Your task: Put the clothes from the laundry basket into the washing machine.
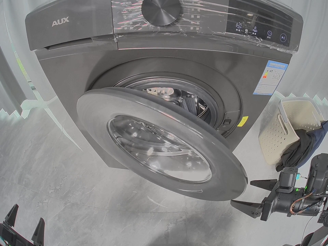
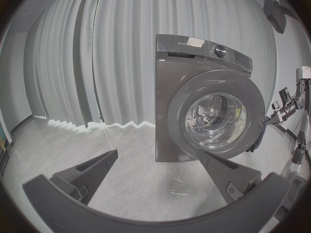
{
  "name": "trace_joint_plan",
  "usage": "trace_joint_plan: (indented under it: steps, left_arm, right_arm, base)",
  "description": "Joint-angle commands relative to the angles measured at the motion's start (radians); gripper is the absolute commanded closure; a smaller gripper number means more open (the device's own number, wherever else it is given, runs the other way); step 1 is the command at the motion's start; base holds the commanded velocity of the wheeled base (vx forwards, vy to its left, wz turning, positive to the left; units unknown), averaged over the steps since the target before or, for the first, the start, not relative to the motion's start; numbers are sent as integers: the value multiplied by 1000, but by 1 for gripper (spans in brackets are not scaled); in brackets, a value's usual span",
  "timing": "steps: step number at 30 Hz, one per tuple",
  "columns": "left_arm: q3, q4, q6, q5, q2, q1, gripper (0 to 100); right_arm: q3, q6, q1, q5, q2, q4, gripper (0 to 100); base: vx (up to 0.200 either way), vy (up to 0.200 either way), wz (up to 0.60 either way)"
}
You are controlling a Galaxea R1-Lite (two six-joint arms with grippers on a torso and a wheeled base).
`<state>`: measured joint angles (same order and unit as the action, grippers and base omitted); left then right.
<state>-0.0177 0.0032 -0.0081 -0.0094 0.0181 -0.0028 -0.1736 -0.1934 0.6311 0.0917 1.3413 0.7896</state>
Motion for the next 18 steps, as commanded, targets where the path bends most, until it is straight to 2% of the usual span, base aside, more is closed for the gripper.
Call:
trace_joint_plan:
  steps: [1, 7, 11, 18]
  left_arm:
    - [16, 0, 0, 0, -18, 1, 0]
    - [16, -2, -3, 2, -18, 3, 0]
    - [16, -2, -3, 0, -18, 1, 0]
    - [16, 0, 5, 5, -18, 1, 0]
  right_arm:
    - [5, 0, -19, 0, -14, 0, 0]
    - [5, 0, -24, 0, -2, 23, 0]
    - [13, 2, -10, 6, -4, 30, 0]
    - [92, 8, 50, 8, -83, 34, 0]
  base:
    - [0, 0, 0]
    - [-200, 0, 0]
    - [0, 0, 0]
    - [0, 0, 0]
